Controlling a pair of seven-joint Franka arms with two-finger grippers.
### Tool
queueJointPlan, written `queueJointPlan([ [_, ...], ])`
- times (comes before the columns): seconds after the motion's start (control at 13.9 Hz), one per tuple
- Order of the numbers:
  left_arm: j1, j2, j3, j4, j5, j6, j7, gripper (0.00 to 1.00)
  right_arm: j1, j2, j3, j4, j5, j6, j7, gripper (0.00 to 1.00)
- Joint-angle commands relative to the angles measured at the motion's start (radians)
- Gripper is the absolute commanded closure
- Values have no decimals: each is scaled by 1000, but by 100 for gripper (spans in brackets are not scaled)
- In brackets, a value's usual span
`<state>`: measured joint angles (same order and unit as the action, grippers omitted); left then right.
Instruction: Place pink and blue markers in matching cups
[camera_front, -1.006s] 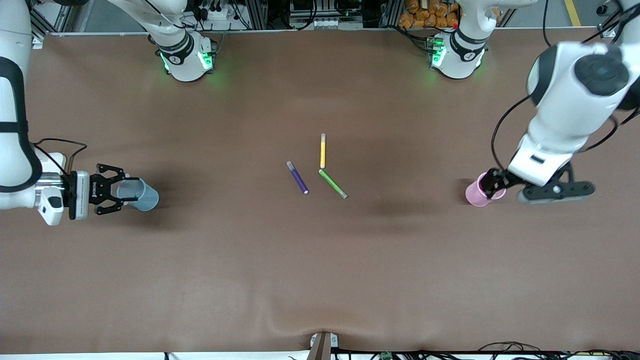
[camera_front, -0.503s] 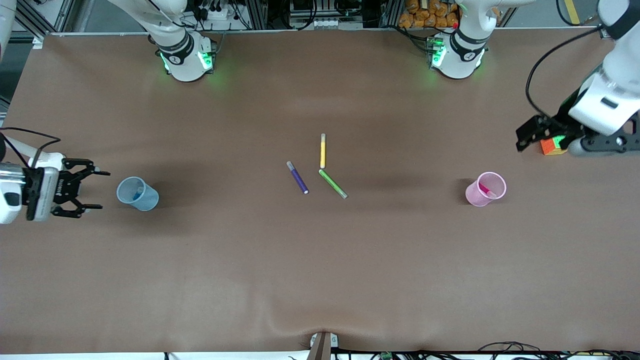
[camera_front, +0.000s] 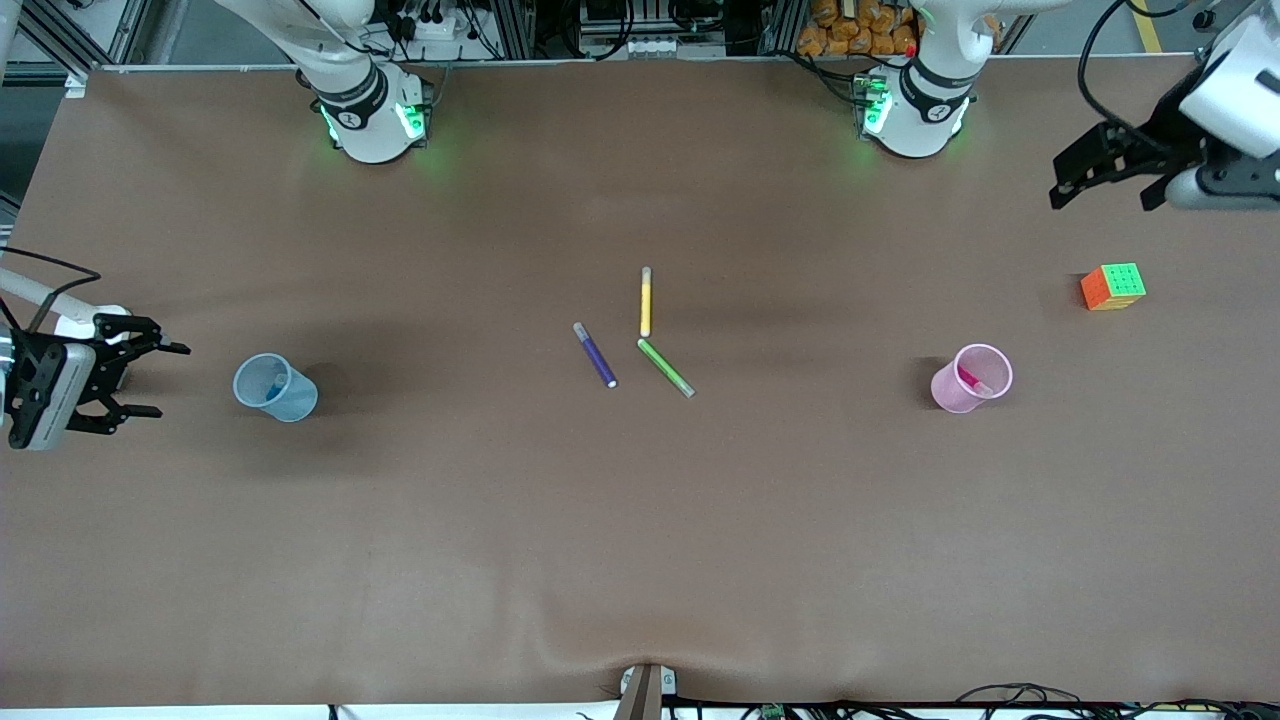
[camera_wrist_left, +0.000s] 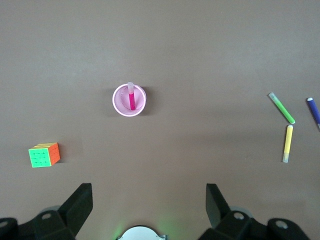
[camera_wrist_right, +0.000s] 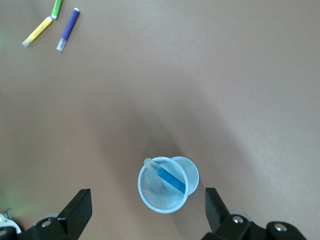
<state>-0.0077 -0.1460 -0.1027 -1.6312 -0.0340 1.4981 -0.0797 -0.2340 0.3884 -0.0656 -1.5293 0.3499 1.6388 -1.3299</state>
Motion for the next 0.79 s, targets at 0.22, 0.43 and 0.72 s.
queueJointPlan([
  [0.22, 3, 54, 44, 96, -9, -1, 155, 0, 70, -117, 4, -18, -155, 23, 451, 0],
  [0.43, 3, 68, 47, 88, 5, 11, 155, 0, 120, -189, 6, -20, -255, 6, 755, 0],
  [0.72, 0, 77, 101, 47, 39, 46, 158, 0, 131, -287, 10, -17, -275, -91, 1064, 0],
])
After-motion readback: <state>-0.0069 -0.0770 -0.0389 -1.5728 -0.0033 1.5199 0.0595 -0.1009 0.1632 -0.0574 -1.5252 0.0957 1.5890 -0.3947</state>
